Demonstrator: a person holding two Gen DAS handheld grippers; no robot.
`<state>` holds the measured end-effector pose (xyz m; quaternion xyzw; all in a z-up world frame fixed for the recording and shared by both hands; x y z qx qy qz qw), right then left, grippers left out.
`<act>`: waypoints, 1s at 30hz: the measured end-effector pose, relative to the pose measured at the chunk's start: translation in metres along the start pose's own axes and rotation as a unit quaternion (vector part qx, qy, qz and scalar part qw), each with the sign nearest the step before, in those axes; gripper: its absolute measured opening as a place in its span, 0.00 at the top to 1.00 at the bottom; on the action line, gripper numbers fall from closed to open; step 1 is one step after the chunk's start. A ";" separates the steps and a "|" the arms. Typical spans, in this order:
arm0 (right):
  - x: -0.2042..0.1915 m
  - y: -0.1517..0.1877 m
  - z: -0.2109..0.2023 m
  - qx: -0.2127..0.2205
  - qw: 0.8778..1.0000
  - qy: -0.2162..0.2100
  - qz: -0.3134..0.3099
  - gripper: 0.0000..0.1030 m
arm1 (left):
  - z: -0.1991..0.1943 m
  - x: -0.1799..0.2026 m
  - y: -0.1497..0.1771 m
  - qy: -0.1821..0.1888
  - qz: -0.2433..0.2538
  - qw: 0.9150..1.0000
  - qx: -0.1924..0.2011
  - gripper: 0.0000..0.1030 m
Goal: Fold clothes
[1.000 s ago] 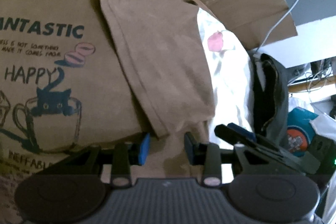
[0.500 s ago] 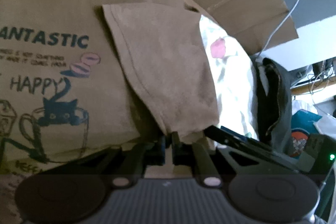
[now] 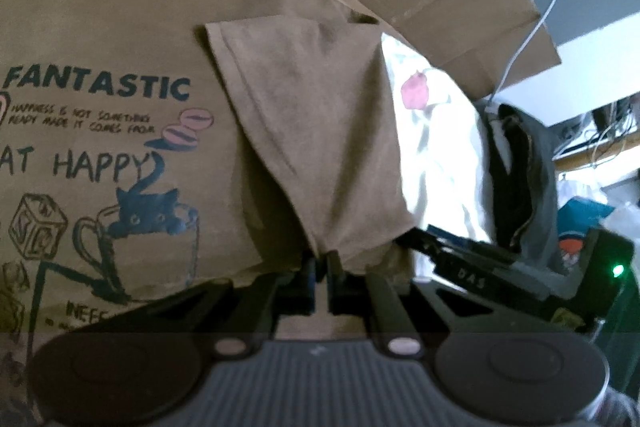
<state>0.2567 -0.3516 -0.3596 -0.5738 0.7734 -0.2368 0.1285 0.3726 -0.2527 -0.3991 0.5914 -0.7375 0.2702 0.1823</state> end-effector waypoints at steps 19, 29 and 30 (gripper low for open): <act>0.011 -0.001 -0.037 0.033 0.999 -0.032 0.029 0.64 | -0.032 -0.012 -0.028 -0.042 0.023 0.998 0.046 0.89; 0.005 -0.022 -0.029 0.054 0.998 -0.033 0.011 0.85 | -0.030 -0.031 -0.065 -0.068 0.038 0.993 0.087 0.83; 0.004 -0.022 -0.026 0.052 0.998 -0.037 0.011 0.85 | -0.030 -0.034 -0.069 -0.070 0.036 0.993 0.090 0.83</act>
Point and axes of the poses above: each gripper's, at about its wrist camera, not at the fingertips, and z roughly the way its jaws point, x to its right, y to its underside, the point moved 5 cm from there along z, roughly the way its jaws point, and after that the axes turned 11 degrees about -z, right-handed, at the moved point
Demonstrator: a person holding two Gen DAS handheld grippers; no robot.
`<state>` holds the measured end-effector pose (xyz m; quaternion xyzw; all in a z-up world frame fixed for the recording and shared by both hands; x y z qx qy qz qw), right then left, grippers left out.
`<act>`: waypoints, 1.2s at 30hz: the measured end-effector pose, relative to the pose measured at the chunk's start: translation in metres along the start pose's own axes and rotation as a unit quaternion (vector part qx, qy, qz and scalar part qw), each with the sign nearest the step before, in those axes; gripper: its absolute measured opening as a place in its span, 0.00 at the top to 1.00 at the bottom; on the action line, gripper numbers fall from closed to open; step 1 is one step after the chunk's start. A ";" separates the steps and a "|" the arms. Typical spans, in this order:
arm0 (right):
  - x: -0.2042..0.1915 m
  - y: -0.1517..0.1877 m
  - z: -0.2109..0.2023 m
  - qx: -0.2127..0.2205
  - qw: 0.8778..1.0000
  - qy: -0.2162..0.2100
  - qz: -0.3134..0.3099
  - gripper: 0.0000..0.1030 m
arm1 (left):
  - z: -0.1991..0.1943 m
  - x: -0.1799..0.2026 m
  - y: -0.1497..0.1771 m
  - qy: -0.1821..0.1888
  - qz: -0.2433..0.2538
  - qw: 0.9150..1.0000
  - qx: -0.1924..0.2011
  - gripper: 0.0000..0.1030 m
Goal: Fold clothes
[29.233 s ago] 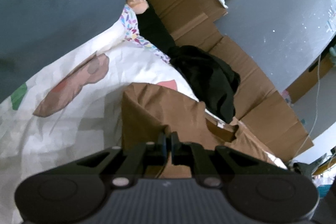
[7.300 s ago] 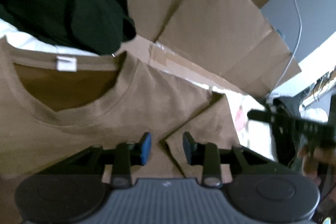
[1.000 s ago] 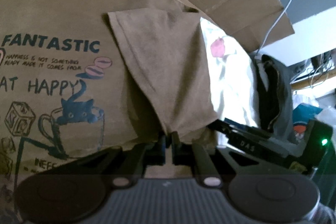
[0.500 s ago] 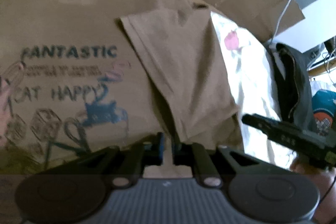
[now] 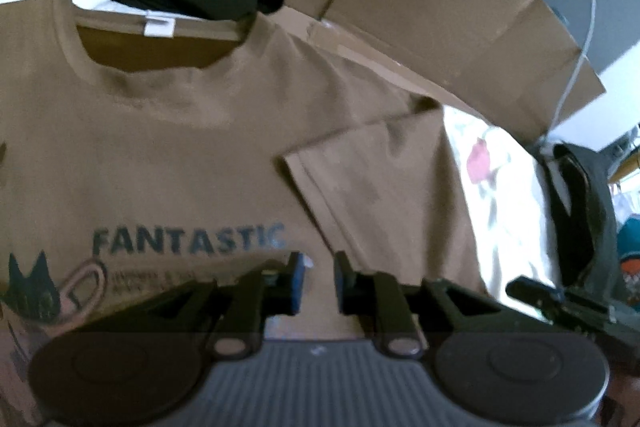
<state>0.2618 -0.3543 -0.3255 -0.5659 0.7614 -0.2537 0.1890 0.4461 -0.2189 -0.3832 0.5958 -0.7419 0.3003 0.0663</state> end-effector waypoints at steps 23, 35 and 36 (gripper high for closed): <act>-0.010 0.021 0.028 -0.018 0.999 -0.017 -0.023 0.85 | 0.045 0.019 -0.039 -0.030 0.101 0.993 0.052 0.93; -0.008 0.022 0.030 -0.017 1.000 -0.017 -0.013 0.86 | 0.039 0.014 -0.049 -0.046 0.101 0.992 0.061 0.95; -0.009 0.021 0.030 -0.017 1.000 -0.016 -0.012 0.85 | 0.039 0.014 -0.050 -0.050 0.098 0.992 0.058 0.93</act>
Point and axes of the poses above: each gripper's, at about its wrist camera, not at the fingertips, and z roughly the way its jaws point, x to its right, y to its underside, the point moved 5 cm from there along z, roughly the way its jaws point, and after that the axes turned 11 degrees about -z, right-handed, at the moved point
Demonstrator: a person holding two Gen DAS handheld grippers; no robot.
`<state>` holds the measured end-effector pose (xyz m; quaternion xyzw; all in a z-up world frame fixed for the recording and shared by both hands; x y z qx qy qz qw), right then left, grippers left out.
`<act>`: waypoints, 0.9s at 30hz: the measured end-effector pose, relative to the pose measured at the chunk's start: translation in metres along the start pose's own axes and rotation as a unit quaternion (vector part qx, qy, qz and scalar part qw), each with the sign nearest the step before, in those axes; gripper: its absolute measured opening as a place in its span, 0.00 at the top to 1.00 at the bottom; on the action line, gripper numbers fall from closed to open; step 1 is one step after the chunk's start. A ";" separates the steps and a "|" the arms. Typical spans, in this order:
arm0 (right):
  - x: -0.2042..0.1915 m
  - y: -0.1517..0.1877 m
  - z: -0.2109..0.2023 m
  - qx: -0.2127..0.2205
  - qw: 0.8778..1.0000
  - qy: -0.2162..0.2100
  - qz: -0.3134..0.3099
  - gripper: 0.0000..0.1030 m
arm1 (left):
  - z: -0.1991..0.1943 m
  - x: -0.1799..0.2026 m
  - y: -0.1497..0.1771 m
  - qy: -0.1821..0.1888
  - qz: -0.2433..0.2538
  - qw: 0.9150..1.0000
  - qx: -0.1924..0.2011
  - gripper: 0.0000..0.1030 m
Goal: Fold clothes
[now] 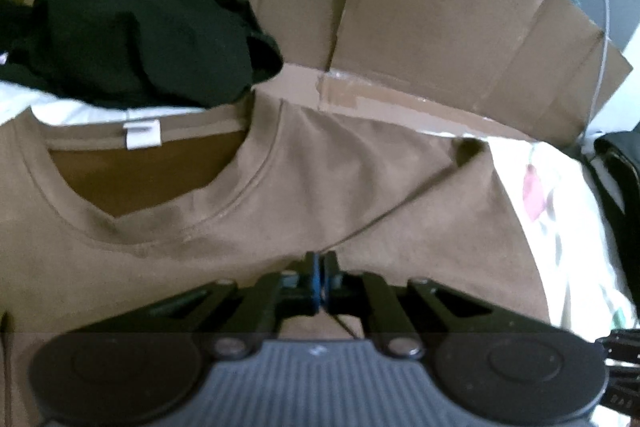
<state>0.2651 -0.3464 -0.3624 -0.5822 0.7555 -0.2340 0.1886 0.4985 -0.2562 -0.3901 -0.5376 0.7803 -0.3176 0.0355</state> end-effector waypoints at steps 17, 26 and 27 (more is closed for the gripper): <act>-0.002 -0.013 -0.020 0.049 0.999 0.008 0.003 0.68 | -0.029 0.049 0.028 0.074 0.031 0.997 -0.014 0.88; -0.025 -0.008 0.007 0.030 0.999 -0.014 -0.027 0.69 | -0.011 0.049 0.063 0.093 0.025 0.993 -0.062 0.89; -0.028 -0.007 0.008 0.032 0.999 -0.009 -0.034 0.69 | -0.011 0.046 0.066 0.095 0.019 0.993 -0.063 0.89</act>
Point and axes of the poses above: each gripper's, at about its wrist camera, not at the fingertips, and z roughly the way its jaws point, x to its right, y to its underside, the point moved 5 cm from there along z, roughly the way its jaws point, and after that the axes turned 11 degrees about -z, right-handed, at the moved point
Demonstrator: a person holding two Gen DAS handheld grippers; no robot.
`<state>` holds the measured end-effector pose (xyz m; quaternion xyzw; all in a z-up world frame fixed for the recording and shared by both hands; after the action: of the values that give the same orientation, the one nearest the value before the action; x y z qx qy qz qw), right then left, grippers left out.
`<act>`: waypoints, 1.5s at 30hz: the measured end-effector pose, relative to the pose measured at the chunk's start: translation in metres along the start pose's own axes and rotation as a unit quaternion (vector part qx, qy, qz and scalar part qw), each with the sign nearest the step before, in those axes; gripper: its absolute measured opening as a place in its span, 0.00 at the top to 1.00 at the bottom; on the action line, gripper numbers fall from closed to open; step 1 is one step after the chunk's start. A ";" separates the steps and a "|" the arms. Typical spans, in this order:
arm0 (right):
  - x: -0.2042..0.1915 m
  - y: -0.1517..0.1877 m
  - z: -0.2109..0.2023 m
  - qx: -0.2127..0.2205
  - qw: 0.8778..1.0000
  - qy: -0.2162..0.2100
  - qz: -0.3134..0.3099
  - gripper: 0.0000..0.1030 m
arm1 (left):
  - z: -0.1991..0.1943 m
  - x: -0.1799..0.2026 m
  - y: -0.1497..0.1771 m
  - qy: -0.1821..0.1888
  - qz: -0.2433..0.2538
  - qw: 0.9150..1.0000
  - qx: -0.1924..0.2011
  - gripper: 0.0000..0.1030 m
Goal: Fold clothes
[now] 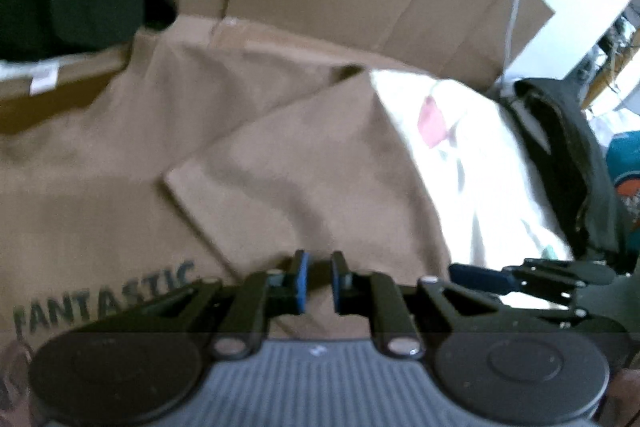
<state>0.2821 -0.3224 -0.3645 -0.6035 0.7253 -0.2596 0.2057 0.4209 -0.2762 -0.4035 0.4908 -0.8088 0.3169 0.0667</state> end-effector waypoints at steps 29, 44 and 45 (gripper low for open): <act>0.003 -0.056 -0.187 0.054 0.998 -0.019 0.033 0.36 | -0.290 0.047 -0.023 -0.123 0.024 0.987 0.103 0.71; -0.003 -0.022 -0.227 0.001 0.994 -0.071 0.083 0.33 | -0.387 -0.017 0.050 -0.226 -0.136 0.960 0.096 0.61; -0.003 -0.021 -0.229 0.000 0.994 -0.070 0.082 0.33 | -0.391 -0.018 0.054 -0.223 -0.142 0.960 0.096 0.61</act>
<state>0.1592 -0.2932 -0.1726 -0.5584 0.7565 -0.1988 0.2763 0.3062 -0.0194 -0.1263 0.6631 -0.6910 0.2625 -0.1183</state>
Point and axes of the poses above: each gripper's, at about its wrist camera, not at the fingertips, and z roughly the way its jaws point, x to its right, y to its underside, the point moved 5 cm from there along z, roughly the way its jaws point, and after that the axes turned 11 degrees about -z, right-handed, at the moved point
